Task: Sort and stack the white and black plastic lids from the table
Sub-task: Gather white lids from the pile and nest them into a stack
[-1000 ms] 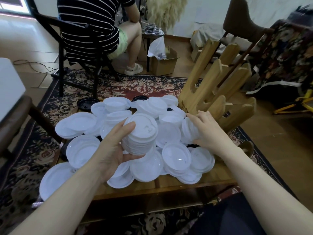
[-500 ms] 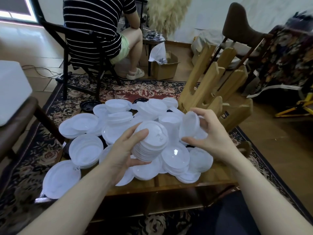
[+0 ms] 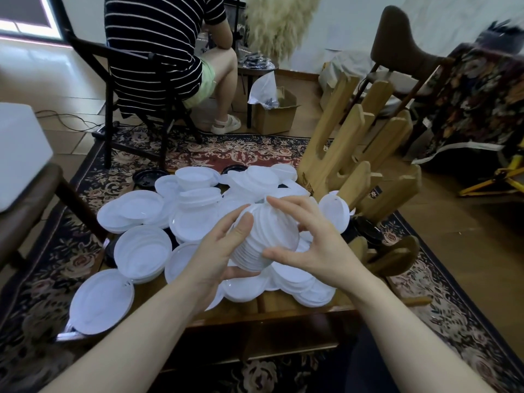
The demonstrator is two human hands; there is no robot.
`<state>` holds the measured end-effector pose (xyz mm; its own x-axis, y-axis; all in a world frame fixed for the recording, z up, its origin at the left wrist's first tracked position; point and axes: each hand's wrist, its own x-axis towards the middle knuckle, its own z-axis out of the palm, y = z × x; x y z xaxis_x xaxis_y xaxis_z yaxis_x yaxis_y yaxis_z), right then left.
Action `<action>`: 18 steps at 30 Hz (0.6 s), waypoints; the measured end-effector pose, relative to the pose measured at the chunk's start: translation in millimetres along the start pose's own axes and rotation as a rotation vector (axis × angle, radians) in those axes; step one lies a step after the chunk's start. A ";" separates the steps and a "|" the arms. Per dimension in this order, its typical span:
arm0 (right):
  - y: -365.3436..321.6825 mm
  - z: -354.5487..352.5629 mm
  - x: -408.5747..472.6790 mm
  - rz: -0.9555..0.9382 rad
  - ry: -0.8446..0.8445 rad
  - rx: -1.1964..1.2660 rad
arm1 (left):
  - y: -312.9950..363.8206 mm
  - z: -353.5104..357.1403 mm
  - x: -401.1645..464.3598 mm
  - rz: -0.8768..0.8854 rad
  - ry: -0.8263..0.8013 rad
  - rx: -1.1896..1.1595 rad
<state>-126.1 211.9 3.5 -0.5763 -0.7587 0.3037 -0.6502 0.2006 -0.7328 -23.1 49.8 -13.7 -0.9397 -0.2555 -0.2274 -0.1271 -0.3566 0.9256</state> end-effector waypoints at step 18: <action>2.0 -1.2 6.0 0.136 0.114 0.144 | -2.3 2.6 -1.3 0.017 0.091 -0.035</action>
<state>-131.5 208.5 4.7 -0.7113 -0.6540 0.2576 -0.4905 0.1993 -0.8483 -22.4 53.3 -14.7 -0.9085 -0.3419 -0.2403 -0.0990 -0.3824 0.9187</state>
